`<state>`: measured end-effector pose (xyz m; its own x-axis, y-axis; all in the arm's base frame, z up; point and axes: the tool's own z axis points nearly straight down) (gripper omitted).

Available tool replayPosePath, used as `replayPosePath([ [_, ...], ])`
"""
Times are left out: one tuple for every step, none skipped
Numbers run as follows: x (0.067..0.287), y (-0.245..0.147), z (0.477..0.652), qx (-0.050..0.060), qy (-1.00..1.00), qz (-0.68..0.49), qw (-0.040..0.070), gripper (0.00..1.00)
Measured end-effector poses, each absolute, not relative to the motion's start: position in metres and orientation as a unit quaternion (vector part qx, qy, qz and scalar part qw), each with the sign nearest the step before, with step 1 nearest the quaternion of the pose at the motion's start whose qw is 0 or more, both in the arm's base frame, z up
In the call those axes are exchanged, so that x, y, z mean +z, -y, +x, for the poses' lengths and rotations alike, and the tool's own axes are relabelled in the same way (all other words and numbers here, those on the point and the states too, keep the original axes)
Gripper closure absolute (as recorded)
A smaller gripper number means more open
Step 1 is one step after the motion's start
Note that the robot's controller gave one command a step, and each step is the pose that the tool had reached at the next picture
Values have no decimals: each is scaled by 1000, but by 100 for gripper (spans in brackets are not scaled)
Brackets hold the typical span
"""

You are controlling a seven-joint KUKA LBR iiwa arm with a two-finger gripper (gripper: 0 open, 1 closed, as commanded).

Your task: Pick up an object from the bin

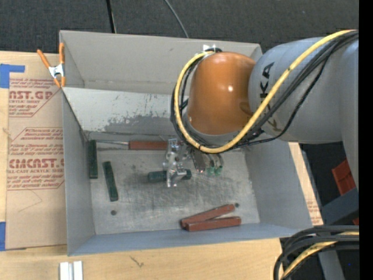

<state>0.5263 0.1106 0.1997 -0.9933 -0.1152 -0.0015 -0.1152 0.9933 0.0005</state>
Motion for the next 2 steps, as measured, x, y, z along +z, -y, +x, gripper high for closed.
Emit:
replayPosePath([
  [200,-111,526,0,-998,-58,1,100],
  [206,-110,540,0,-994,-108,-1,100],
])
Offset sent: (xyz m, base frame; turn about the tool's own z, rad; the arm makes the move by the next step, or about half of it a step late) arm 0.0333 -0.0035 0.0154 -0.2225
